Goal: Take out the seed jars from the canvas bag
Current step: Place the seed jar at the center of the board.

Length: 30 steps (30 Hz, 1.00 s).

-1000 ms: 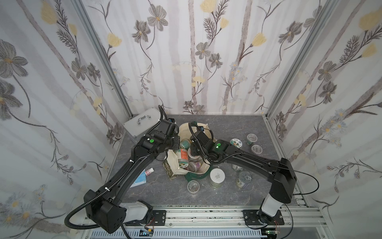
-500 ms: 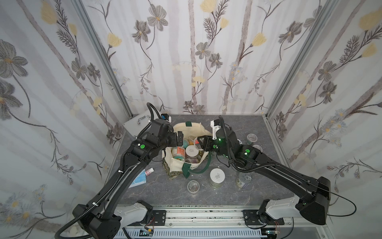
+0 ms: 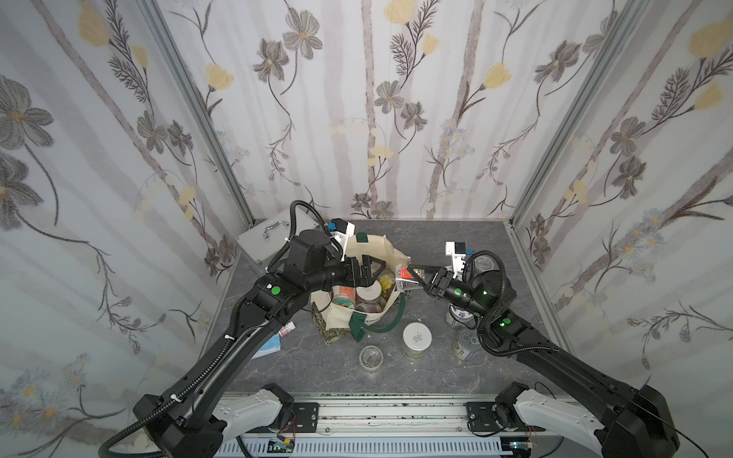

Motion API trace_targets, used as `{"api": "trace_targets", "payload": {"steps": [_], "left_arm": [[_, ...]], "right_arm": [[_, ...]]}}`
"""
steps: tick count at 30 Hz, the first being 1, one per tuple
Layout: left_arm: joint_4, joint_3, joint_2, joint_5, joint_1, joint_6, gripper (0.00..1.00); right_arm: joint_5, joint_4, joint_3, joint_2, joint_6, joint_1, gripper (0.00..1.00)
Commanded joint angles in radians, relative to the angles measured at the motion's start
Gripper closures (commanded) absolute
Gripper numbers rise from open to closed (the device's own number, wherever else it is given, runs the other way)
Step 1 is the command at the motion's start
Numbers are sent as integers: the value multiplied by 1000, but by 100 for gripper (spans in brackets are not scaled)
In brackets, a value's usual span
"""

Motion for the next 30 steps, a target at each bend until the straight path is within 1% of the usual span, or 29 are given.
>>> {"api": "trace_targets", "payload": {"steps": [1, 5, 8, 13, 15, 23, 30], "left_arm": [[201, -29, 16, 139, -9, -94, 0], [297, -47, 45, 189, -48, -138, 0], [340, -56, 54, 210, -70, -155, 0], [359, -87, 44, 215, -82, -160, 0], [361, -99, 36, 218, -82, -159, 0], [407, -148, 23, 233, -97, -186, 0], [417, -155, 30, 227, -127, -187, 0]], "right_arm": [[-148, 395, -45, 18, 205, -12, 52], [-171, 662, -90, 90, 354, -13, 52], [-170, 818, -106, 156, 445, -15, 53], [-164, 984, -106, 246, 549, -13, 54], [-156, 1009, -110, 267, 565, -13, 54], [-121, 1010, -112, 306, 591, -12, 54], [-90, 1004, -121, 332, 607, -11, 54]]}}
